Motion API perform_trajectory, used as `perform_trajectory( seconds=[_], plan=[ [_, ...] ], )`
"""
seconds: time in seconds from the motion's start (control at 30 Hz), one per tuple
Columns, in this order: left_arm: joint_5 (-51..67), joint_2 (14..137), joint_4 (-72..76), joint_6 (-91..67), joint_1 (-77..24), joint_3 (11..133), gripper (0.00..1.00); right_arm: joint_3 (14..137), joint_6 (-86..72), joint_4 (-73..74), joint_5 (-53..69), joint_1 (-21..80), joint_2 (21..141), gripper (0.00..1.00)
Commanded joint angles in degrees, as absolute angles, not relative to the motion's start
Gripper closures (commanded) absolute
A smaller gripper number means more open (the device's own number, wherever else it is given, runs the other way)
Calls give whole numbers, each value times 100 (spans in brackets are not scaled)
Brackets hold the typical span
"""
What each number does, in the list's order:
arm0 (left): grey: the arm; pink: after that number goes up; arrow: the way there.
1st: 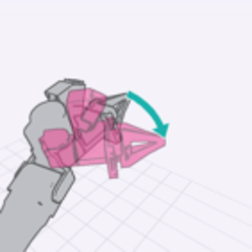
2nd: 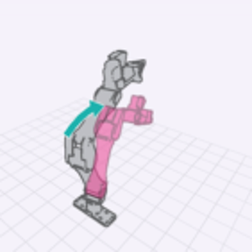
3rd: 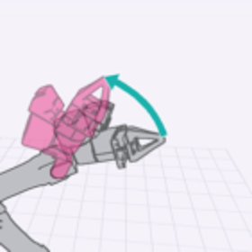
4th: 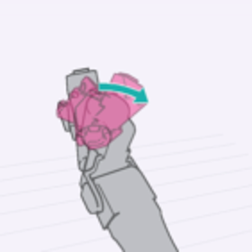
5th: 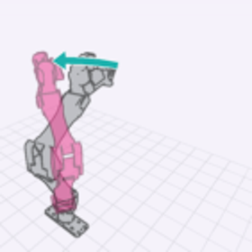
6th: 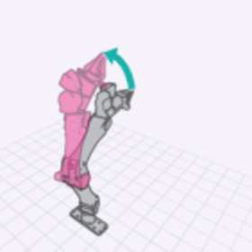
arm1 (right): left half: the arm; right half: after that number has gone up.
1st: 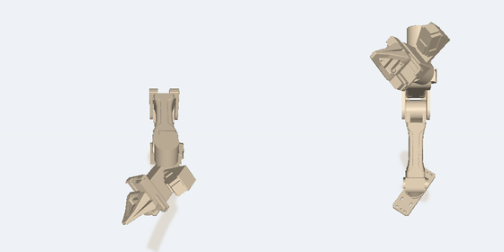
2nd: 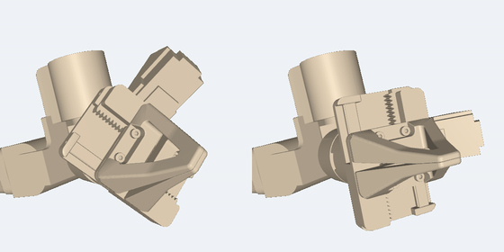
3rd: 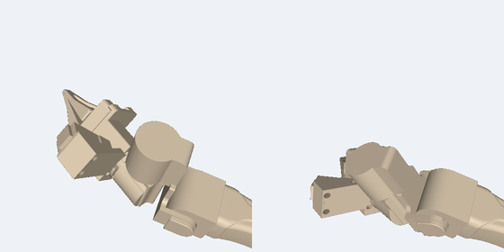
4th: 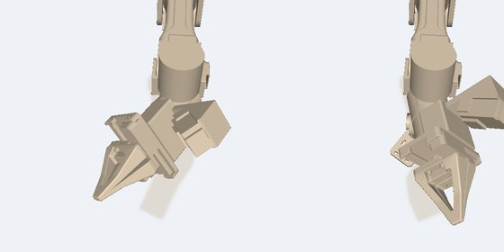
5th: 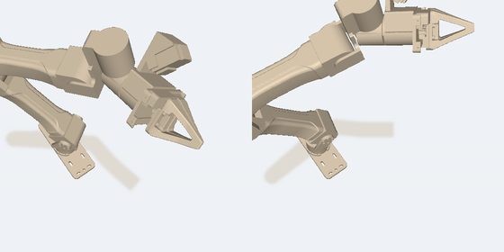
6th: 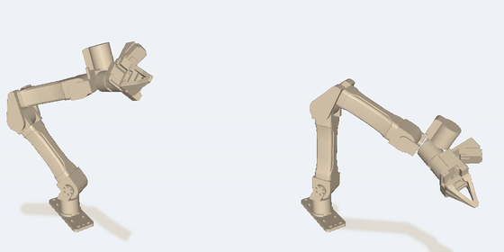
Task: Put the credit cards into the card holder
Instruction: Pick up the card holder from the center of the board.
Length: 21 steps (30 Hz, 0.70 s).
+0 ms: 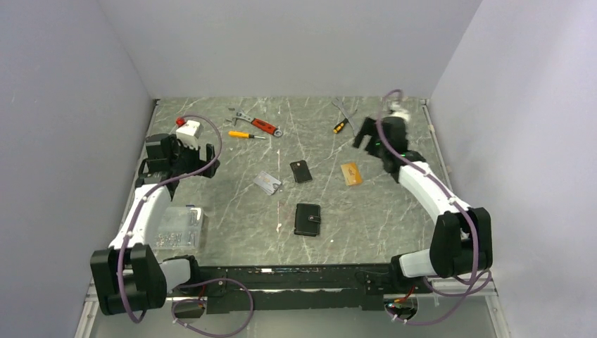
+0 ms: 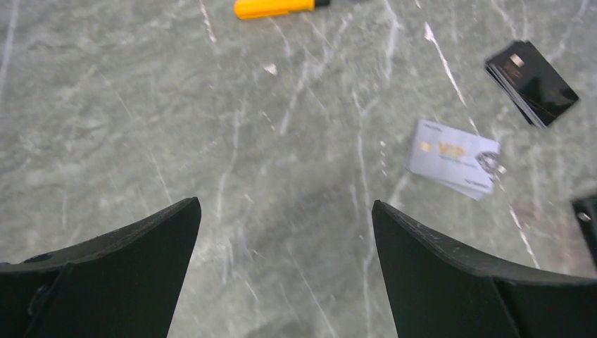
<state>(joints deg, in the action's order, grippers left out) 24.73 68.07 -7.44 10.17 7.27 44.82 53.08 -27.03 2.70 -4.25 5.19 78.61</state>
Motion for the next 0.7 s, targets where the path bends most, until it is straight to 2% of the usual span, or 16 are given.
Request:
perform_trajectory(
  seconds=[0.0,0.07,0.2,0.33,0.43,0.67],
  plan=[
    [2650,6142,-2028,842,423,4869,1,5932,-2487,1800,-1756,2251,7825,2],
    [2541,5936,-2290,894,135,4990,1,5894,-2709,2015,-1969,2707,7707,3],
    [2658,5914,-2739,729,-384,5196,1,5398,-3188,1882,-1579,3290,7218,6],
    [2834,6053,-2650,317,-945,5045,1,4981,-3614,2021,-1880,4151,7053,10],
    [2974,6279,-2426,-156,-1395,4808,1,4569,-4052,1970,-1950,4673,7067,15],
    [3078,6964,-2342,-693,-2222,4707,1,4156,-4820,1843,-2037,5451,7309,20]
  ],
)
